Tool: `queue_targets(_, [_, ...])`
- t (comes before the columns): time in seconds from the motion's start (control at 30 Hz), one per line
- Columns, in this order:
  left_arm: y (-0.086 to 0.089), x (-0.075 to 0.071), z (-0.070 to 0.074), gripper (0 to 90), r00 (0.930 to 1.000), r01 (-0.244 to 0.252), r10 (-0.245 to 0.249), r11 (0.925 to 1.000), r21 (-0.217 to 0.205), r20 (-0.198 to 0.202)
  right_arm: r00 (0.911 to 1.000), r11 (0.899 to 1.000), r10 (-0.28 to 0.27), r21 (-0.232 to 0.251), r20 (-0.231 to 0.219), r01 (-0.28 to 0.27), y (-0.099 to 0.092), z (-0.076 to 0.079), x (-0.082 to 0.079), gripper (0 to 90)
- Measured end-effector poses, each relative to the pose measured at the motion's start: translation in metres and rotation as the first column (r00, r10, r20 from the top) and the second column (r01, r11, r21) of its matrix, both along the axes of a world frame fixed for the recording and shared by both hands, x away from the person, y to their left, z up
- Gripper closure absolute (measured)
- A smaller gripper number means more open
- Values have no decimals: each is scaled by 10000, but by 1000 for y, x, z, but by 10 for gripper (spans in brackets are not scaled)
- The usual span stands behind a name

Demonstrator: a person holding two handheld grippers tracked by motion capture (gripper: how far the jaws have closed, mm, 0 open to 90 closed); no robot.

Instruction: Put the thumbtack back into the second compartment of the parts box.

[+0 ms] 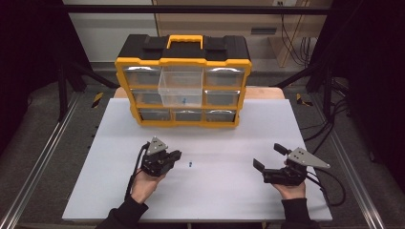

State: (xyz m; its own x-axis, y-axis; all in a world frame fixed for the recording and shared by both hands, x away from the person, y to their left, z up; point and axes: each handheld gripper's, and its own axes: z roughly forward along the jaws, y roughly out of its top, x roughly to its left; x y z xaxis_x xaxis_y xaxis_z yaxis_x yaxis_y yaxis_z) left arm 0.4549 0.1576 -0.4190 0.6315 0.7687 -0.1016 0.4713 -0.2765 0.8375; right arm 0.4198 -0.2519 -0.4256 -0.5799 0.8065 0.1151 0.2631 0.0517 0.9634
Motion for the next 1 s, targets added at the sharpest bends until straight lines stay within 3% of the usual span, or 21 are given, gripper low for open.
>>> queue_targets(0.27, [13,-7,34,837,9973,187,-156,9989,-431,711,9999,10000,-8,11,103,7,1,0,1,6])
queue_targets(0.53, [25,-5,64,837,9919,112,2,9960,-892,1267,10000,10000,-20,42,19,20,1,0,1,6])
queue_targets(0.73, [25,-5,91,836,9841,158,6,9957,-908,1778,9999,10000,7,-9,116,-7,1,-1,1,6])
queue_targets(1.0, [19,-4,121,836,9761,357,-246,9982,-476,2159,10000,10000,-3,17,90,3,1,0,1,6])
